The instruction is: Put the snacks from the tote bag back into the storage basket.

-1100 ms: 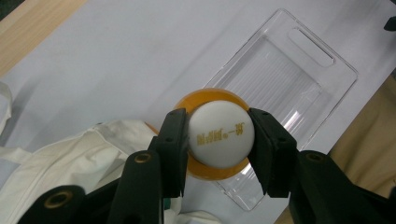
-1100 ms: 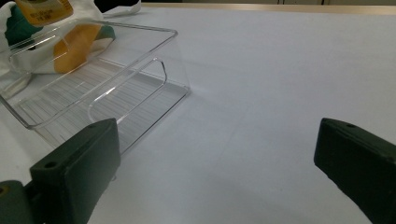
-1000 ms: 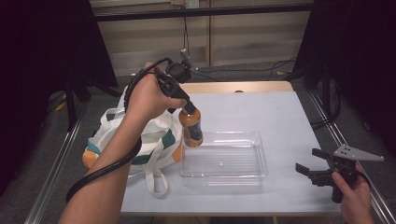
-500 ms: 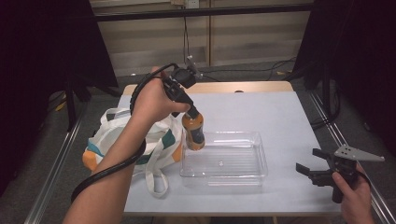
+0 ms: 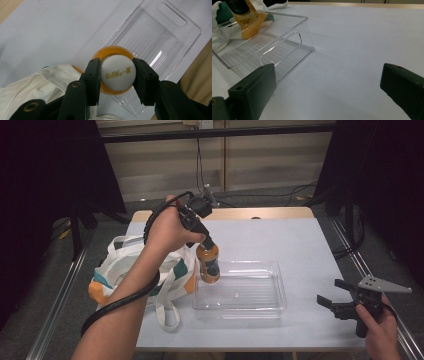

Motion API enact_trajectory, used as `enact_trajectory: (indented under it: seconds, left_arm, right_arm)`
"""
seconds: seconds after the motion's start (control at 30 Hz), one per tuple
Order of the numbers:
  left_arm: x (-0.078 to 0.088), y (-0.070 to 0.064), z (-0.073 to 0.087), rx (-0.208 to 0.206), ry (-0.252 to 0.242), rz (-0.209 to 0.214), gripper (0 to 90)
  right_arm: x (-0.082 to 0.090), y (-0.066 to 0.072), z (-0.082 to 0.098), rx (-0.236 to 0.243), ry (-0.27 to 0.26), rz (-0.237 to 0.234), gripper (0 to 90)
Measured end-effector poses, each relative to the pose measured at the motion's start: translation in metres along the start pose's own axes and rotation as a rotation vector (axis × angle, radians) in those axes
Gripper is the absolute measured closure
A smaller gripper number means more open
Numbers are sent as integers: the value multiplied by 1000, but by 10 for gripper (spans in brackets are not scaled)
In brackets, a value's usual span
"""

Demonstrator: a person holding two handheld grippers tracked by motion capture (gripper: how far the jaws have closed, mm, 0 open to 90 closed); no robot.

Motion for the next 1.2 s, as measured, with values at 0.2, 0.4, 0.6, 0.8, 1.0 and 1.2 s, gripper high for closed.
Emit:
enact_trajectory:
  seconds: [0.2, 0.4, 0.6, 0.8, 1.0, 1.2]
  left_arm:
    - [-5, 1, 1, -8, 12, -5, 595]
    - [-10, 2, 3, 3, 24, -8, 595]
    - [-13, 3, 2, -10, 35, -8, 595]
    - [-18, 4, 3, -6, 39, -10, 595]
    - [-23, 7, 5, -3, 54, -1, 595]
    - [-27, 10, 7, 4, 66, -5, 595]
  right_arm:
    - [0, 0, 0, -3, -1, 1, 2]
    - [0, 0, 0, -2, 0, 1, 2]
    - [-1, 0, 1, -6, 4, -4, 2]
    - [0, 1, 1, -5, 1, -7, 2]
    - [0, 0, 1, -7, -1, -6, 2]
    - [-1, 0, 1, -7, 3, -8, 2]
Point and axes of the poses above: each handheld gripper's, and its own axes: x roughly backward along the jaws, z roughly out of its underside, y roughly to its left, the point moved 7 cm from there along -x, roughly forward along the jaws, and after that the axes turned 3 degrees about -z, right-handed, at the moved point
